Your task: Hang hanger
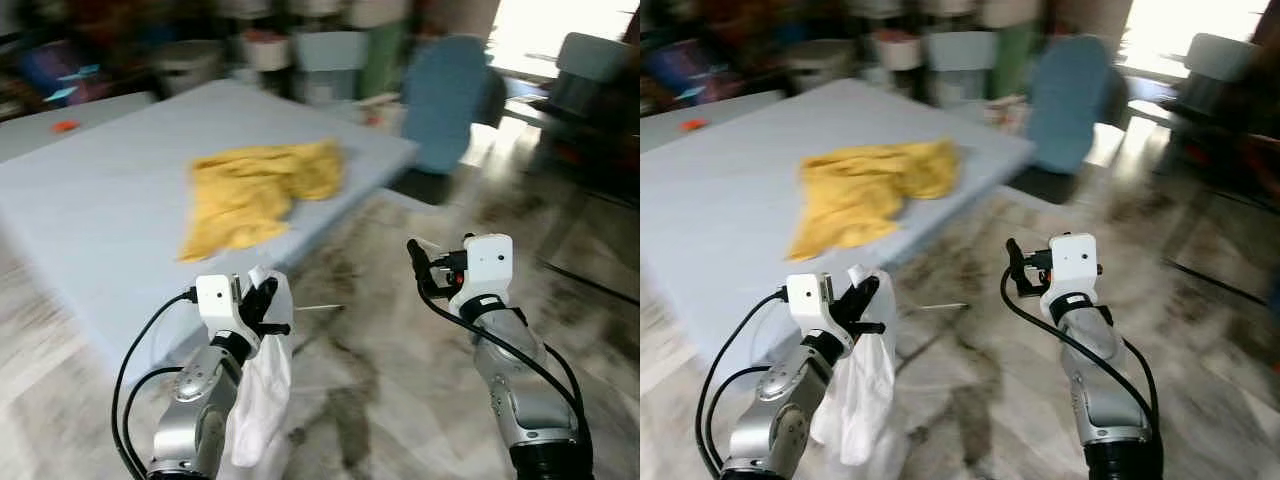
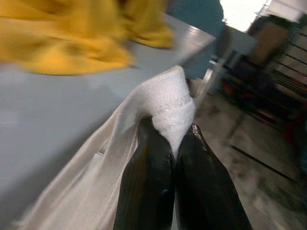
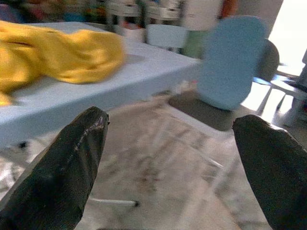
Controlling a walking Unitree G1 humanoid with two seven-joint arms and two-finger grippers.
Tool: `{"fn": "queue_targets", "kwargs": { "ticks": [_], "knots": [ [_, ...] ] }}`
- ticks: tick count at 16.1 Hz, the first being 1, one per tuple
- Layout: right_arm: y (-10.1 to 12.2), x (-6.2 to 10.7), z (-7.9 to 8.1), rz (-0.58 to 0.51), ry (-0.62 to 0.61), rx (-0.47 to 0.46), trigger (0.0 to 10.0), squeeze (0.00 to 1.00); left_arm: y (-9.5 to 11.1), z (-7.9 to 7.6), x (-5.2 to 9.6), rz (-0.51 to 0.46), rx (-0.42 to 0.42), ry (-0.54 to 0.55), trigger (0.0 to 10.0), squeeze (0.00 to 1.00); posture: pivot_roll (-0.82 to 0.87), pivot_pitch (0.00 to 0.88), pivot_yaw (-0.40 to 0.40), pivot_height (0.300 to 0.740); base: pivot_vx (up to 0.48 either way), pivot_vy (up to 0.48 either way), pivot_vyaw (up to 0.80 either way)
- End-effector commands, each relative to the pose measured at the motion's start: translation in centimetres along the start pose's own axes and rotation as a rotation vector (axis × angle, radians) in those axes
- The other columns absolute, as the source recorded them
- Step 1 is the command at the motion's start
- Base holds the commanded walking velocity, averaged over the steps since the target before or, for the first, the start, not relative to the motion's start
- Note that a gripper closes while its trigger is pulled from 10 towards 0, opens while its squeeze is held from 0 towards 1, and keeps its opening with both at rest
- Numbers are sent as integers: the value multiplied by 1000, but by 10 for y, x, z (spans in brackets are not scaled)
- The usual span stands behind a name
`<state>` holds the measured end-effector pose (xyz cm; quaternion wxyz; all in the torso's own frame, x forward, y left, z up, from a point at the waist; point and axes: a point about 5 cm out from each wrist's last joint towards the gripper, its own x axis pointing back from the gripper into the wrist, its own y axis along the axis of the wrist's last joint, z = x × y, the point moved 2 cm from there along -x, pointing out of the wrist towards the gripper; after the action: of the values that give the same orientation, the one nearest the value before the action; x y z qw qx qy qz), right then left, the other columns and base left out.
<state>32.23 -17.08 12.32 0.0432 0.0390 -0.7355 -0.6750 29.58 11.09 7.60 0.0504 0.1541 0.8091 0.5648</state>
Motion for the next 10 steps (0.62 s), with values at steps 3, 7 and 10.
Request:
{"fn": "queue_targets", "kwargs": {
  "ticks": [3, 7, 10],
  "knots": [
    [6, -1, -1, -17, 0, 0, 10000, 0, 5, -3, -3, -15, 1, -21, 10000, 0, -265, 0, 29, 740, 0, -315, 0],
    [6, 0, -2, -17, -4, 2, 10000, 0, 4, -4, -3, -9, 2, -26, 10000, 0, -269, 0, 32, 740, 0, -312, 0],
    [6, 0, -3, -16, -7, 5, 10000, 0, 3, -5, -3, -7, 2, -26, 10000, 0, -270, 0, 28, 740, 0, -312, 0]
  ]
}}
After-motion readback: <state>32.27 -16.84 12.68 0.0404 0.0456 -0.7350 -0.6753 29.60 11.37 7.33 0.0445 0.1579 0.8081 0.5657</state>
